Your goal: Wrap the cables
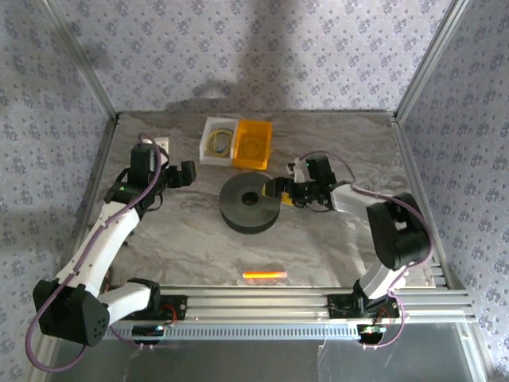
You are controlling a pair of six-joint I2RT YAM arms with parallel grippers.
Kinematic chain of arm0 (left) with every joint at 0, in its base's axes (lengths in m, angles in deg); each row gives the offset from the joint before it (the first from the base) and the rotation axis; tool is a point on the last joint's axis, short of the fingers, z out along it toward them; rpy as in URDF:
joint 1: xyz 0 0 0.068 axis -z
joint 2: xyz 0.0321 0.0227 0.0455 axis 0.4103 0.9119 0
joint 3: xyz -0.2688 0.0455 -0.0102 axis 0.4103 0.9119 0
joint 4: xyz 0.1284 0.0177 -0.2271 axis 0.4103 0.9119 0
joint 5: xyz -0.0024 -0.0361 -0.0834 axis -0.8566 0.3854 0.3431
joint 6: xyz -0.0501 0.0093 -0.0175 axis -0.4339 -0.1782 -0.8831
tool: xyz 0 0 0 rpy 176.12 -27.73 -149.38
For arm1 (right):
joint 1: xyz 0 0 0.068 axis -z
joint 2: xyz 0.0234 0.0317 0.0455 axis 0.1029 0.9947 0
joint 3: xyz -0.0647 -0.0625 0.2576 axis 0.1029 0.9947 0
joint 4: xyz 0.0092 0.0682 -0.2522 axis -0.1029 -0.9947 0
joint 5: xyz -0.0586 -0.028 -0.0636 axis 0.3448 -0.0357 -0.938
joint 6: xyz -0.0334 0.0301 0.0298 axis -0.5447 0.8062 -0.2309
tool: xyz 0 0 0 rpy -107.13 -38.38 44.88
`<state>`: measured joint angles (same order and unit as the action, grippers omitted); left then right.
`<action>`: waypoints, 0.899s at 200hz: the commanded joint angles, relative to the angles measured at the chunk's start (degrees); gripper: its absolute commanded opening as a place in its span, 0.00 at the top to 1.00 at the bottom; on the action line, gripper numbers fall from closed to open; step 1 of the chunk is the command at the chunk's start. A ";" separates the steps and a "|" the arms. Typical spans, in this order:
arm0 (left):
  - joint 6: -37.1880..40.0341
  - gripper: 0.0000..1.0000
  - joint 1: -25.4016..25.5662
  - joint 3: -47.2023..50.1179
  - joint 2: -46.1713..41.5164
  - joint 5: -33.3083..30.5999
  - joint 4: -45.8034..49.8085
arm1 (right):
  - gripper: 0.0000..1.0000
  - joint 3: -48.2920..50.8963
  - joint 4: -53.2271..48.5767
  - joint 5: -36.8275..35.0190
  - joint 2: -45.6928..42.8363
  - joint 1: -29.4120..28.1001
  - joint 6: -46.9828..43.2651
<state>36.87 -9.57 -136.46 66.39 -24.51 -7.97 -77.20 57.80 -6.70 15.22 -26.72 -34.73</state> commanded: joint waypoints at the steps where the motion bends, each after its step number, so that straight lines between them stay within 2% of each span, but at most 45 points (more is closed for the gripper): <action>1: 3.26 0.00 0.11 -0.11 -0.87 -1.03 -3.96 | 0.00 -6.05 -20.60 -6.49 -8.52 2.65 -11.94; 18: 5.64 0.00 -0.05 1.97 -1.92 -1.85 -8.38 | 0.00 -8.14 -26.03 -12.87 -15.17 5.77 -17.72; 39: 7.98 0.00 -0.65 8.85 -4.65 -5.68 -18.71 | 0.00 -5.82 -23.20 -25.82 -24.45 8.67 -24.80; 60: 9.72 0.00 -1.78 18.17 -7.11 -10.64 -31.87 | 0.00 5.93 -6.65 -38.90 -35.83 9.28 -34.27; 80: 9.30 0.00 -4.72 22.44 -5.64 -12.03 -36.53 | 0.00 19.81 11.87 -43.84 -41.29 11.59 -41.26; 100: 9.15 0.00 -6.70 23.61 -1.05 -13.35 -37.42 | 0.00 25.10 15.75 -45.39 -38.28 15.83 -40.34; 128: 10.40 0.00 -7.89 29.77 4.54 -16.01 -51.03 | 0.00 30.75 26.36 -43.12 -29.96 19.68 -35.75; 162: 10.14 0.00 -9.10 33.15 13.86 -15.77 -62.03 | 0.00 30.64 34.71 -43.30 -18.03 20.29 -34.55; 171: 10.75 0.00 -9.06 31.32 14.16 -14.06 -58.32 | 0.00 28.65 33.37 -43.24 -16.38 20.49 -34.62; 180: 12.24 0.00 -9.28 31.18 15.83 -14.25 -61.33 | 0.00 28.03 36.78 -42.13 -13.16 20.68 -35.51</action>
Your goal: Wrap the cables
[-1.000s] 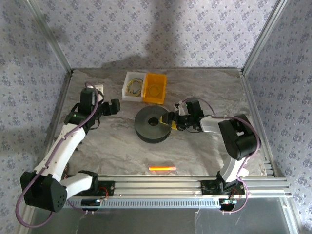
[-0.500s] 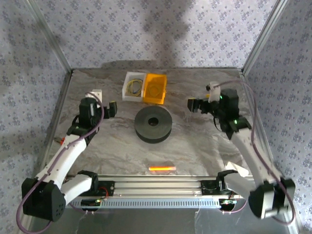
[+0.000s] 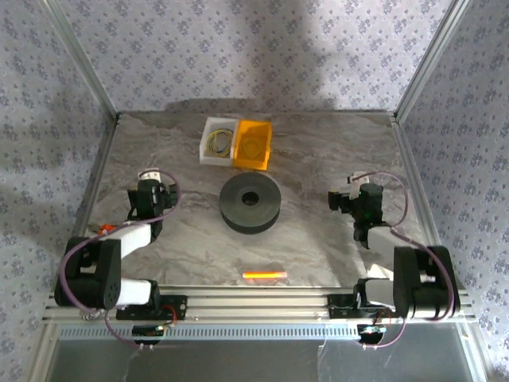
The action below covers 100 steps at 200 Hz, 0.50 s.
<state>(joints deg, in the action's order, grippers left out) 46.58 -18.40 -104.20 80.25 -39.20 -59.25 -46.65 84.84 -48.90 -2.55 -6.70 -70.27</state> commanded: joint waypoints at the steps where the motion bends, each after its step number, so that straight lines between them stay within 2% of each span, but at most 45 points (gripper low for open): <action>1: 2.66 0.00 -0.46 -1.18 2.09 0.33 -10.00 | 0.00 -2.56 10.00 0.15 5.03 0.64 -0.10; 8: 3.09 0.00 -1.05 -1.18 3.09 1.20 -11.08 | 0.00 -3.77 10.60 0.00 8.17 0.74 -0.04; 15: 2.49 0.00 -2.29 0.15 5.68 2.63 -16.61 | 0.00 -4.92 11.45 -0.15 11.20 1.10 1.22; 23: 0.98 0.00 -3.70 1.44 9.77 4.21 -22.06 | 0.00 -5.15 9.91 2.56 10.70 3.39 2.51; 29: 0.80 0.00 -4.88 2.75 11.65 5.52 -27.53 | 0.00 -3.96 13.02 2.83 11.07 4.10 3.20; 39: -0.52 0.00 -5.51 1.22 8.97 6.61 -19.36 | 0.00 -1.70 18.91 1.53 13.03 3.29 2.72; 50: 0.04 0.00 -5.76 2.50 10.90 6.98 -25.53 | 0.00 -2.60 15.30 1.84 12.23 3.52 2.83; 55: -0.15 0.00 -5.79 2.02 10.28 6.94 -23.39 | 0.00 -2.05 17.69 2.01 12.79 3.60 2.95; 61: -0.47 0.00 -5.77 1.39 9.31 7.22 -20.35 | 0.00 -2.49 15.78 1.97 12.28 3.59 2.85; 71: -0.13 0.00 -5.77 2.09 10.29 7.15 -23.69 | 0.00 -2.19 17.41 1.92 12.66 3.51 2.84; 100: -0.30 0.00 -5.79 1.60 9.62 7.20 -21.37 | 0.00 -2.00 17.18 1.17 12.35 3.08 2.58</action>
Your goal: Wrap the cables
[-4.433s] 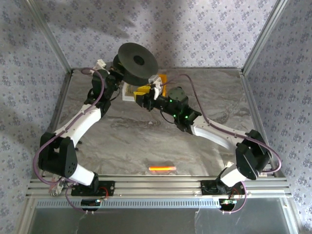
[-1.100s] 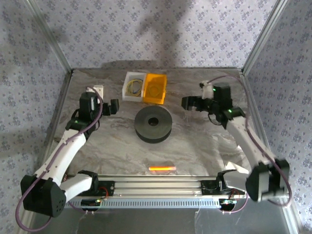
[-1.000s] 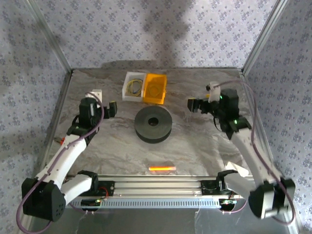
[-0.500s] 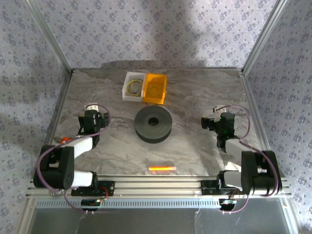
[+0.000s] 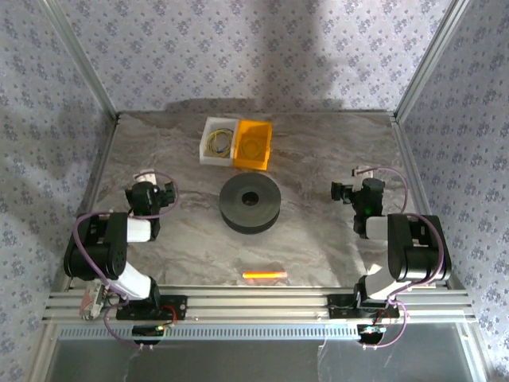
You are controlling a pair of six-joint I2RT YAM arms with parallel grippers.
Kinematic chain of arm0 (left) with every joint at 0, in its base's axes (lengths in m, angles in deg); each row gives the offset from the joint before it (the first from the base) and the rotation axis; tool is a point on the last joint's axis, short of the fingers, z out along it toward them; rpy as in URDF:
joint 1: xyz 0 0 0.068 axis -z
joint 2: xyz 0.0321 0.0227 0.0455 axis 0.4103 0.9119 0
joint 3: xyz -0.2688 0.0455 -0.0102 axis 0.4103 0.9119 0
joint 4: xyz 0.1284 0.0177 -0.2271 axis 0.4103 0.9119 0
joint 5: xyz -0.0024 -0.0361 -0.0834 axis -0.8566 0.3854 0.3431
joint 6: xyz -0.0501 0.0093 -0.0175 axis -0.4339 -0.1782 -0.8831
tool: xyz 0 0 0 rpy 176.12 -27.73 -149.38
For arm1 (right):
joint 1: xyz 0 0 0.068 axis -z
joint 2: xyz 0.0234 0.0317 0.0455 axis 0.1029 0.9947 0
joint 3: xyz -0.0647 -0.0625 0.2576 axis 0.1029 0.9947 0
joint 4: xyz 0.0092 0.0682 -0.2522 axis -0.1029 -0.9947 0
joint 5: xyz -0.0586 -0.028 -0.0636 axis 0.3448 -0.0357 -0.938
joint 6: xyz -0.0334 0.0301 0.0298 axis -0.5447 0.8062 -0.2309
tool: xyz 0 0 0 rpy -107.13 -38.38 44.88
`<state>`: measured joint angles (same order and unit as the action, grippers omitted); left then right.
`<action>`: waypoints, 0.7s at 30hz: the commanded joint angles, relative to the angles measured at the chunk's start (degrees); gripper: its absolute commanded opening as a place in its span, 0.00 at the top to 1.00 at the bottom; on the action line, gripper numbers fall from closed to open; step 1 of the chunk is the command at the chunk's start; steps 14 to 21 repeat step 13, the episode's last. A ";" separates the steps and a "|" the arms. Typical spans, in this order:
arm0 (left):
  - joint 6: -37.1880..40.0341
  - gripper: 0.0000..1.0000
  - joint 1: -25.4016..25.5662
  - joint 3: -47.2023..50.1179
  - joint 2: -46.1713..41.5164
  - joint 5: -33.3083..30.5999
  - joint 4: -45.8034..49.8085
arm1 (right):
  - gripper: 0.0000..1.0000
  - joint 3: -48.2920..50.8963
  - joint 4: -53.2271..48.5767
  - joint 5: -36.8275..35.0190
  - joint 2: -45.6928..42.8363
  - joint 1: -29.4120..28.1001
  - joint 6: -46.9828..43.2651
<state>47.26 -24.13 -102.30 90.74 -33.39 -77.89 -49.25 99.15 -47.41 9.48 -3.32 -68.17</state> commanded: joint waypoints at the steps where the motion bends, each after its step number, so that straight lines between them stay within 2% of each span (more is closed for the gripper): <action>1: -0.97 0.00 -0.04 -0.29 -0.80 1.41 -2.82 | 0.00 0.56 2.79 -0.26 0.31 -0.31 0.48; 21: -0.61 0.00 0.32 -0.31 -0.71 0.96 -3.09 | 0.00 0.31 2.24 0.05 0.32 -0.09 0.58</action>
